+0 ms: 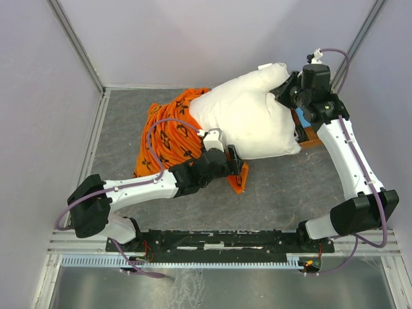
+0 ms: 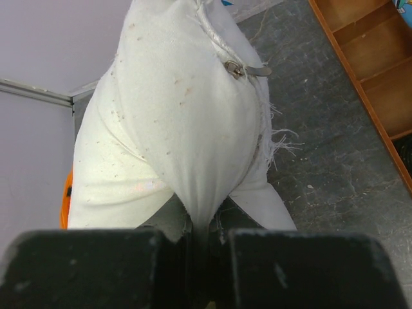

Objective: Remove the pillowcase from the pillow
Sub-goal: Remove the pillow from the pillowcase.

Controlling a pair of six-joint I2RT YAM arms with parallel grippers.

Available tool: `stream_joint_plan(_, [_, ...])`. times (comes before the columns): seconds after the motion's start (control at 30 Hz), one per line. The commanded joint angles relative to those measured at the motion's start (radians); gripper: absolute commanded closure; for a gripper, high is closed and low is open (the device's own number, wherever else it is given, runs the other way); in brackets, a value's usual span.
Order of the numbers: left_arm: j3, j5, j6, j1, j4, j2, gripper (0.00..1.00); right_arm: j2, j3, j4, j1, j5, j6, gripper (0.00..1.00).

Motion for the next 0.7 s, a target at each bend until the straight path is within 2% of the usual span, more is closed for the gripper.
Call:
stream_joint_plan(0.0, [0.001,-0.169,-0.040,-0.015,0.187,0.008,0.21,-0.068,0.003,0.172,0.004,0.027,0.017,0.98])
stream_joint_plan(0.07, [0.013,-0.199,-0.026,-0.018,0.186,0.023,0.25,-0.074,-0.002,0.176,0.006,0.025,0.019,0.98])
stream_joint_plan(0.1, [0.013,-0.205,-0.022,-0.019,0.183,0.028,0.31,-0.076,-0.003,0.176,0.006,0.025,0.018,0.98])
stream_joint_plan(0.13, [0.008,-0.205,-0.020,-0.018,0.182,0.030,0.40,-0.081,-0.003,0.176,0.006,0.026,0.014,0.98])
stream_joint_plan(0.27, [-0.043,-0.217,-0.029,-0.018,0.174,0.014,0.91,-0.102,0.001,0.178,0.006,0.043,-0.003,0.98])
stream_joint_plan(0.3, [-0.056,-0.224,-0.036,-0.018,0.154,0.007,0.97,-0.105,0.003,0.186,0.006,0.041,-0.002,0.99])
stream_joint_plan(0.4, [-0.122,-0.247,-0.062,-0.019,0.069,-0.038,0.97,-0.092,0.029,0.189,0.004,0.030,-0.006,0.98])
stream_joint_plan(0.47, [-0.224,-0.269,-0.115,-0.019,0.002,-0.102,0.97,-0.065,0.069,0.174,-0.003,0.027,-0.016,0.99])
stream_joint_plan(0.57, [-0.405,-0.294,-0.240,-0.020,-0.113,-0.263,0.97,-0.026,0.118,0.163,-0.037,0.018,-0.007,0.99])
stream_joint_plan(0.67, [-0.580,-0.295,-0.392,-0.019,-0.220,-0.444,0.97,0.002,0.134,0.193,-0.101,-0.066,0.070,0.99])
